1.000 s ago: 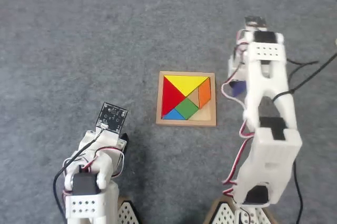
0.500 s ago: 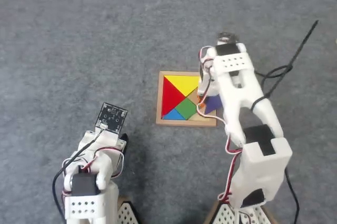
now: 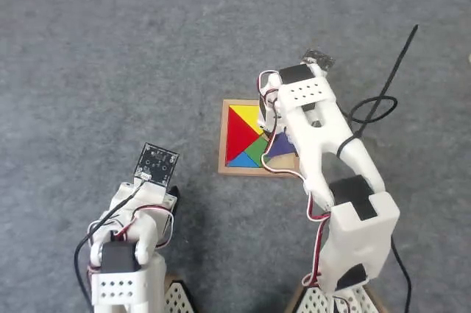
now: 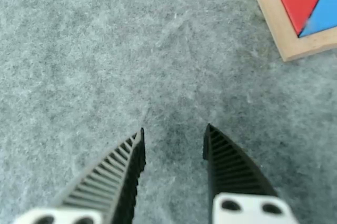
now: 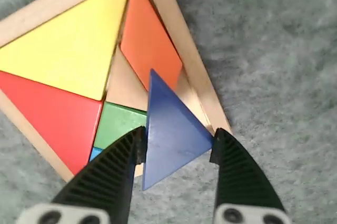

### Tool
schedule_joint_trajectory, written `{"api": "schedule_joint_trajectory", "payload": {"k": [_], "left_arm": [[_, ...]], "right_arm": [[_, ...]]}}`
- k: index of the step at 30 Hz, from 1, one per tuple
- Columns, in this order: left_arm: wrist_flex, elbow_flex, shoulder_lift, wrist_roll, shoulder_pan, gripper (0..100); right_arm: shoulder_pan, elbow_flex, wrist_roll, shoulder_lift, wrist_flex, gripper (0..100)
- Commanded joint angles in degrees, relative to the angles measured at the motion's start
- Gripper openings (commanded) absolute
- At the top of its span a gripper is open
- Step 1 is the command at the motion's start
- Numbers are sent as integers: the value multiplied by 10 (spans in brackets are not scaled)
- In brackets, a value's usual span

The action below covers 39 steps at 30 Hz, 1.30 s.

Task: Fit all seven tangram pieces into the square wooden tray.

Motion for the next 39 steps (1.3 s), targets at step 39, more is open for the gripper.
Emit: {"api": "schedule_joint_trajectory", "payload": {"k": [39], "left_arm": [[4, -5, -7, -5, -4, 170]], "right_arm": [[69, -52, 291, -60, 140, 16]]}}
